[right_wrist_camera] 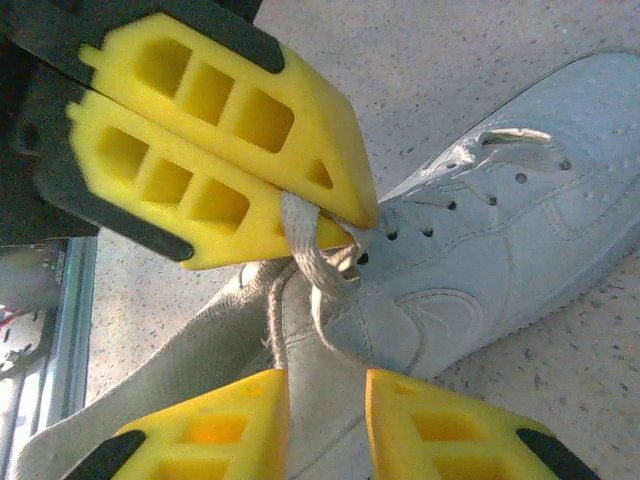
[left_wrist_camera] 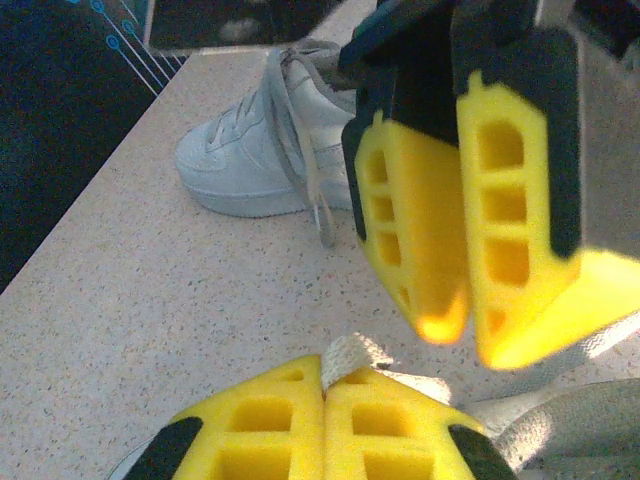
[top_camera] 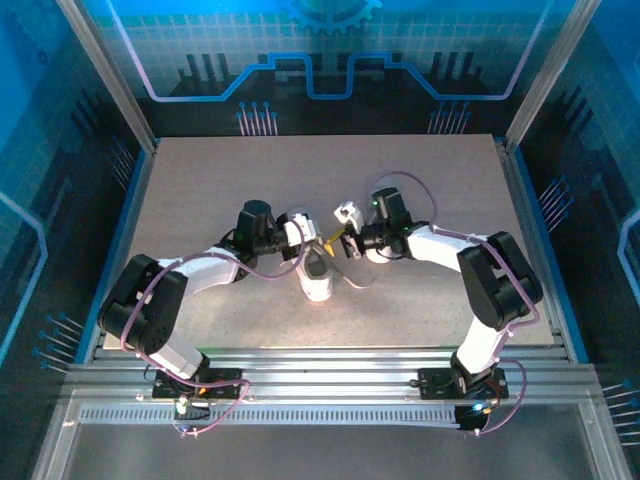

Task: Tie the shoes

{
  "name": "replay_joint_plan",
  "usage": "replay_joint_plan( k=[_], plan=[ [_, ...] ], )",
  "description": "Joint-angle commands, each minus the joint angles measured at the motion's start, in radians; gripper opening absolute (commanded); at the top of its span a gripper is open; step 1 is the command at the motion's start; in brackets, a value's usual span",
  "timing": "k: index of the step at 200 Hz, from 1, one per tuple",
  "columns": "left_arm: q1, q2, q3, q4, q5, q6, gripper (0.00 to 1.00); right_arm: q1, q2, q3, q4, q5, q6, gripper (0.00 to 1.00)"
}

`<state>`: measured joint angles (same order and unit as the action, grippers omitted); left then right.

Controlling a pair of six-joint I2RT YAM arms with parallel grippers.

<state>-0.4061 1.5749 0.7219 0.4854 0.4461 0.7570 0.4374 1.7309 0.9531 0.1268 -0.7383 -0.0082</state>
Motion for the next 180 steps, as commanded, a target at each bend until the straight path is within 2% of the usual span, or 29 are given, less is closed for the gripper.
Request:
replay_joint_plan(
  k=[1,35,65,118,180],
  plan=[
    [0.001,-0.015,-0.007,0.066,0.043,-0.012,0.00,-0.039,-0.077,-0.004,-0.031,-0.080,-0.043,0.28],
    [0.003,-0.016,-0.009,0.070,0.049,-0.005,0.00,-0.083,-0.099,0.025,-0.099,-0.084,-0.095,0.30],
    [0.002,-0.016,-0.004,0.070,0.059,0.001,0.00,-0.088,-0.024,0.098,-0.092,-0.082,-0.089,0.33],
    [0.005,-0.006,0.006,0.062,0.093,0.029,0.00,-0.083,0.108,0.187,-0.049,-0.220,-0.102,0.33],
    [0.006,-0.006,0.019,0.034,0.101,0.054,0.00,-0.075,0.153,0.215,-0.096,-0.272,-0.166,0.34]
  ],
)
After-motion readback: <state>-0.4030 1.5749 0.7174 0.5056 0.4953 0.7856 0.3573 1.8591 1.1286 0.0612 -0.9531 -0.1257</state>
